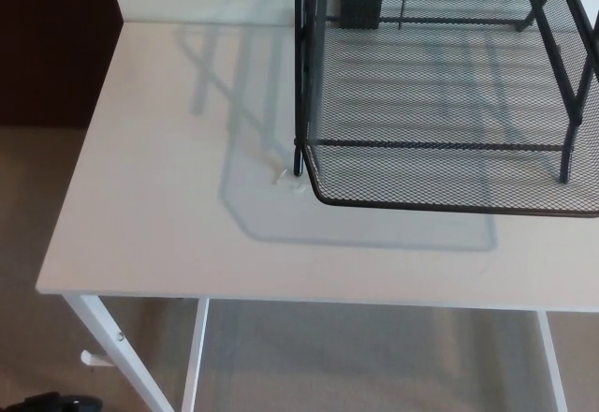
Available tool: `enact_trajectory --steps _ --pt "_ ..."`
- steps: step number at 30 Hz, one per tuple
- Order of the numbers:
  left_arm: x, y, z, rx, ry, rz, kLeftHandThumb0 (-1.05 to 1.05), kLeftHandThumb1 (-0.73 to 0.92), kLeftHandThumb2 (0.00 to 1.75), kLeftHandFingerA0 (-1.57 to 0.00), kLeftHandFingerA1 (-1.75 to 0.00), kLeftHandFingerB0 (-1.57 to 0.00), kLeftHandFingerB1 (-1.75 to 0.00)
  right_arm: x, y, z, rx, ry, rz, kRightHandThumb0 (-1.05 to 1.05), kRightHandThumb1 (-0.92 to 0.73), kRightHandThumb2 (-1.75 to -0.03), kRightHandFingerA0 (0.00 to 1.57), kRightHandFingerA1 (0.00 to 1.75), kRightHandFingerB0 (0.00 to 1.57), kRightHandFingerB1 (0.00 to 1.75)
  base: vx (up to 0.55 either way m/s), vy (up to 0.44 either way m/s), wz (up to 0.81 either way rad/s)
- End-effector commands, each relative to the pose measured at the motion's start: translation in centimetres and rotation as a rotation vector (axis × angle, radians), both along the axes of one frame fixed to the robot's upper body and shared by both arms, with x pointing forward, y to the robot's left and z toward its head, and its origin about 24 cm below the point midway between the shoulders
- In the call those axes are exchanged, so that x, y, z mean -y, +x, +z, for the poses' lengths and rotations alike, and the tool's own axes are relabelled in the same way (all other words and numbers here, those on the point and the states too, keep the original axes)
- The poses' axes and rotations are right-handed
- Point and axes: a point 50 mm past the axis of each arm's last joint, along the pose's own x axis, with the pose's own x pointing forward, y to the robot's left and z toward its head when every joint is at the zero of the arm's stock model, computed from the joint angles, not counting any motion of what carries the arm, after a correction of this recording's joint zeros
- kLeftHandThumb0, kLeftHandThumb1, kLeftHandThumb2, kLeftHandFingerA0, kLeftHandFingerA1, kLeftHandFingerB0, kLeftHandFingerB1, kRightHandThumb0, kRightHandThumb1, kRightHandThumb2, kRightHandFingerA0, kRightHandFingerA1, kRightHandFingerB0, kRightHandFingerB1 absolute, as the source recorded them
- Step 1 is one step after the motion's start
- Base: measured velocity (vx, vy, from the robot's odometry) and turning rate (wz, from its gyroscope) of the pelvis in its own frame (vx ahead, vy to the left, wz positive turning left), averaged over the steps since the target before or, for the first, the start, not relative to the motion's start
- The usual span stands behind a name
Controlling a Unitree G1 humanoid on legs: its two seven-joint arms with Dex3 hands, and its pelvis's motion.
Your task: The robot walk towards a table in front and then pushes a layer of a file tray back to its original position using its right hand
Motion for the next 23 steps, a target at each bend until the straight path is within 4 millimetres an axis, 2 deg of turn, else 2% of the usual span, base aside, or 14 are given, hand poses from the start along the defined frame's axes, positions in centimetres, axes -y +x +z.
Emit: enact_trajectory --steps 1,4,5,6,7,8,23 --pt "-0.90 -1.13 -0.50 -0.027 0.046 0.017 0.01 0.48 0.89 -0.50 -0.63 -0.25 -0.51 2.13 -1.09 -2.78 -0.294 0.419 -0.261 -0.22 -0.44 -0.91 0.05 0.52 0.00 0.47 0.00 0.000 0.00" --pt "-0.84 -1.18 -0.46 -0.028 0.045 0.029 0.02 0.48 0.89 -0.51 -0.64 -0.26 -0.51 1.87 -1.17 -2.40 -0.293 0.438 -0.261 -0.22 -0.44 -0.91 0.05 0.52 0.00 0.47 0.00 0.000 0.00" --pt "-0.85 -1.19 -0.47 -0.028 0.046 0.029 0.03 0.66 0.58 -0.56 -0.49 -0.37 -0.39 1.88 -1.17 -2.37 -0.296 0.433 -0.259 -0.22 -0.44 -0.91 0.05 0.52 0.00 0.47 0.00 0.000 0.00" --pt "-0.88 -1.11 -0.43 -0.027 0.048 0.023 0.01 0.48 0.89 -0.50 -0.63 -0.25 -0.51 1.85 -1.18 -2.32 -0.297 0.440 -0.265 -0.22 -0.44 -0.91 0.04 0.52 0.00 0.47 0.00 0.000 0.00" --pt "-0.90 -1.06 -0.39 -0.026 0.050 0.016 0.01 0.48 0.89 -0.49 -0.63 -0.25 -0.51 1.82 -1.19 -2.29 -0.295 0.454 -0.272 -0.20 -0.45 -0.91 0.05 0.52 0.00 0.47 0.00 0.000 0.00" --pt "-0.91 -1.03 -0.34 -0.024 0.051 0.006 0.00 0.65 0.57 -0.54 -0.47 -0.37 -0.38 1.83 -1.20 -2.31 -0.292 0.463 -0.274 -0.21 -0.44 -0.91 0.05 0.52 0.00 0.47 0.00 0.000 0.00" --pt "-1.01 -0.40 -0.33 -0.015 0.054 0.013 0.02 0.64 0.58 -0.57 -0.48 -0.37 -0.39 2.28 -0.74 -2.31 -0.309 0.482 -0.269 -0.21 -0.43 -0.90 0.05 0.52 0.00 0.47 0.00 0.000 0.00"
